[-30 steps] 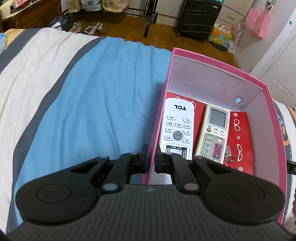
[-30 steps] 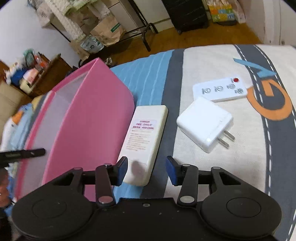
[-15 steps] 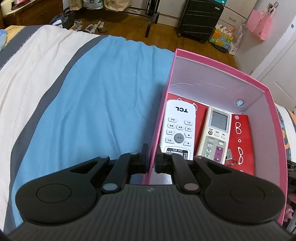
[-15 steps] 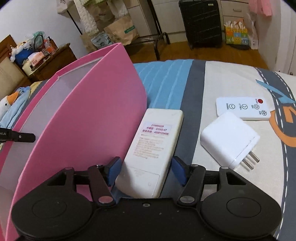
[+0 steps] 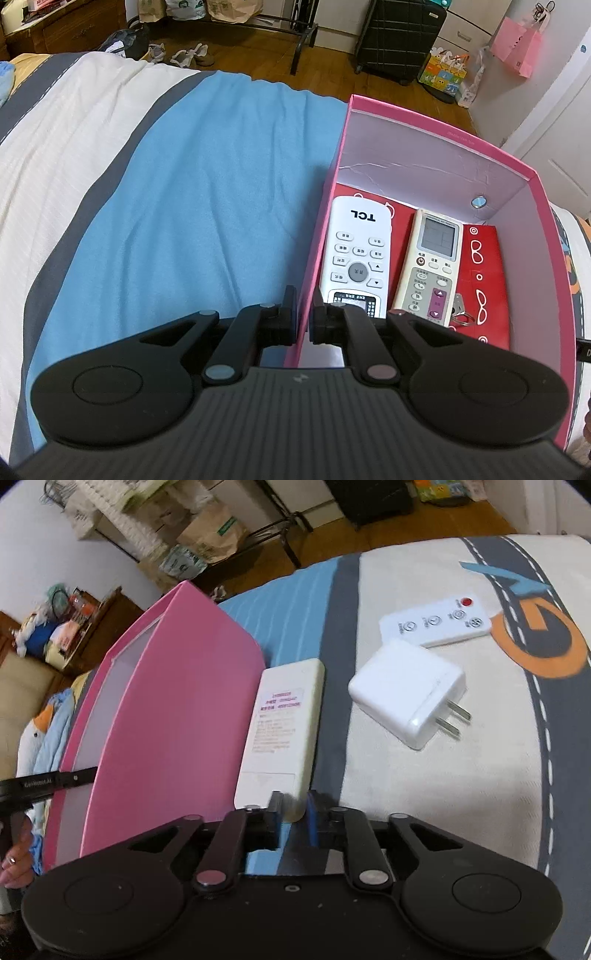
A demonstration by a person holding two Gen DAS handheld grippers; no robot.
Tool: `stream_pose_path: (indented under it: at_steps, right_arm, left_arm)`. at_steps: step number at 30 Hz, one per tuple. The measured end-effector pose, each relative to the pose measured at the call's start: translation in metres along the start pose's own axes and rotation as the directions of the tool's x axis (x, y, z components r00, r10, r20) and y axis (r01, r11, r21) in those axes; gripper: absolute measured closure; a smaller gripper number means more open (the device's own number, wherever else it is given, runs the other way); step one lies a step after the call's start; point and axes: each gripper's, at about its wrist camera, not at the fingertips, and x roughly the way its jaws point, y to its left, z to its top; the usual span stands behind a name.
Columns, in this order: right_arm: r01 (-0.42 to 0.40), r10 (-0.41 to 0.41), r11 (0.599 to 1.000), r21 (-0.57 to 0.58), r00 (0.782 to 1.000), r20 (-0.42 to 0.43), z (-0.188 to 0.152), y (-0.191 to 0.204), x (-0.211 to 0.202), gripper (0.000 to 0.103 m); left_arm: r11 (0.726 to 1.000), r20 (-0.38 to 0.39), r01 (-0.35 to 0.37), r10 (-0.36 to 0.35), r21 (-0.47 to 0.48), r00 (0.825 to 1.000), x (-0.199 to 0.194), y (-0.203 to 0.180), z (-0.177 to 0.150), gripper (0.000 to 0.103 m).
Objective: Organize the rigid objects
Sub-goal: 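Return the right tool and grasp the white labeled remote beside the box, then lift the labeled remote and carry it over the pink box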
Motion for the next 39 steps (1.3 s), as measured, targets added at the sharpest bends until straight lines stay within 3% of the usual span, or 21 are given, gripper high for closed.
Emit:
stream_pose_path:
  at_steps: [1, 5, 10, 15, 18, 21, 27, 30, 33, 37, 38, 39]
  right_arm:
    - [0.012, -0.011, 0.999, -0.031, 1.000, 0.008, -0.002, 0.006, 0.001, 0.065]
    - [0.042, -0.043, 0.986, -0.160, 0.999, -0.002, -0.012, 0.026, 0.009, 0.054]
    - [0.152, -0.141, 0.921, -0.359, 0.988, 0.056, -0.022, 0.053, 0.018, 0.043]
    - [0.215, -0.168, 0.855, -0.471, 0.976, 0.139, -0.029, 0.060, 0.028, 0.031]
    - [0.205, -0.148, 0.852, -0.482, 0.977, 0.155, -0.025, 0.055, 0.027, 0.029]
    - [0.214, -0.163, 0.863, -0.457, 0.975, 0.149, -0.027, 0.050, 0.019, 0.039]
    - [0.258, -0.238, 0.868, -0.423, 0.966, 0.101, -0.026, 0.046, 0.007, 0.048]
    - [0.227, -0.219, 0.882, -0.412, 0.973, 0.069, -0.023, 0.044, 0.001, 0.043]
    - [0.224, -0.190, 0.885, -0.408, 0.974, 0.124, -0.016, 0.045, 0.005, 0.029]
    - [0.184, -0.143, 0.930, -0.318, 0.978, 0.150, 0.004, 0.031, 0.029, 0.027]
    - [0.189, -0.137, 0.930, -0.315, 0.974, 0.179, 0.003, 0.030, 0.030, 0.030]
    - [0.200, -0.144, 0.921, -0.336, 0.972, 0.185, 0.003, 0.031, 0.028, 0.041]
  left_arm:
    - [1.000, 0.000, 0.001, -0.001, -0.002, 1.000, 0.000, 0.000, 0.000, 0.097]
    - [1.000, -0.001, 0.002, -0.002, -0.009, 1.000, 0.001, 0.001, 0.001, 0.096]
    - [0.999, -0.002, 0.000, 0.000, -0.033, 1.000, 0.000, 0.002, 0.001, 0.096]
    - [1.000, 0.001, -0.011, 0.011, -0.028, 1.000, 0.000, 0.003, 0.001, 0.096]
    - [0.999, -0.001, 0.004, -0.004, -0.039, 1.000, 0.000, 0.005, 0.001, 0.096]
    - [1.000, 0.001, 0.001, -0.001, -0.028, 1.000, -0.001, 0.003, 0.000, 0.096]
    - [1.000, 0.000, 0.001, -0.001, -0.027, 1.000, -0.002, 0.004, 0.000, 0.095]
    - [1.000, 0.000, -0.002, 0.002, -0.025, 1.000, -0.002, 0.004, 0.000, 0.095]
    - [1.000, 0.001, -0.007, 0.007, -0.021, 1.000, -0.002, 0.005, 0.000, 0.095]
    - [1.000, -0.008, -0.012, 0.011, -0.026, 1.000, 0.001, 0.004, 0.000, 0.095]
    - [1.000, -0.008, -0.012, 0.012, -0.025, 1.000, 0.001, 0.003, 0.000, 0.095]
    - [1.000, -0.008, -0.013, 0.012, -0.024, 1.000, 0.001, 0.003, 0.000, 0.095]
